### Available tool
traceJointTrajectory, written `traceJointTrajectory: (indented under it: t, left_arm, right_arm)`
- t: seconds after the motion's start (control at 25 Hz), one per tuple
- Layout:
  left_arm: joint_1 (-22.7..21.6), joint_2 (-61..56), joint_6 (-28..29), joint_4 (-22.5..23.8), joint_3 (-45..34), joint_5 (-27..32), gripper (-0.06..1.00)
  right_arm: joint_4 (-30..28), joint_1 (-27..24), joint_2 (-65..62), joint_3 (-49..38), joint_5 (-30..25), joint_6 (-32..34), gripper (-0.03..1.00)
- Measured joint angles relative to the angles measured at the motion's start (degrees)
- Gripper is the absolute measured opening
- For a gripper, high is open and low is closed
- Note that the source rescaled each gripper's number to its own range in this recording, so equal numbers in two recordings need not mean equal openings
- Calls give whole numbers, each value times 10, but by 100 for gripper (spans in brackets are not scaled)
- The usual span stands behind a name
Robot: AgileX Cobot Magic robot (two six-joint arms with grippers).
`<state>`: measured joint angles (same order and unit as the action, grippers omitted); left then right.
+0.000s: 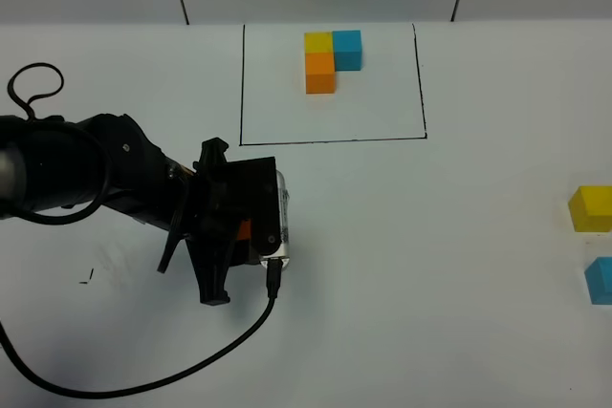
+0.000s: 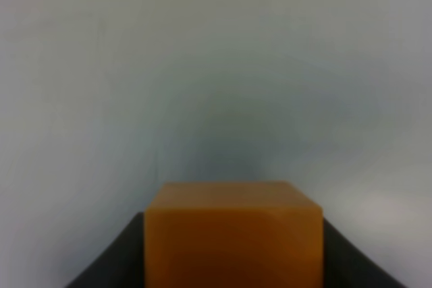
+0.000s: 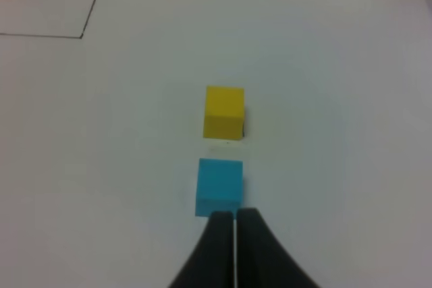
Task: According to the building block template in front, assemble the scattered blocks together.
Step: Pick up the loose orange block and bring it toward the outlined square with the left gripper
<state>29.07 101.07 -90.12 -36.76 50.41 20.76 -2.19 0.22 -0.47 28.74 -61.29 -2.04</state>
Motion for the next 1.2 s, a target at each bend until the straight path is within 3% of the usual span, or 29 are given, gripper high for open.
traceJointTrajectory:
  t: [0.56,1.2]
  left_arm:
    - [0,70,-4,-3,58,16,65]
    - [0,109,-4,-4,63,15,65]
  right_arm:
    - [0,0,0,0,0,0,1]
    - [0,0,0,0,0,0,1]
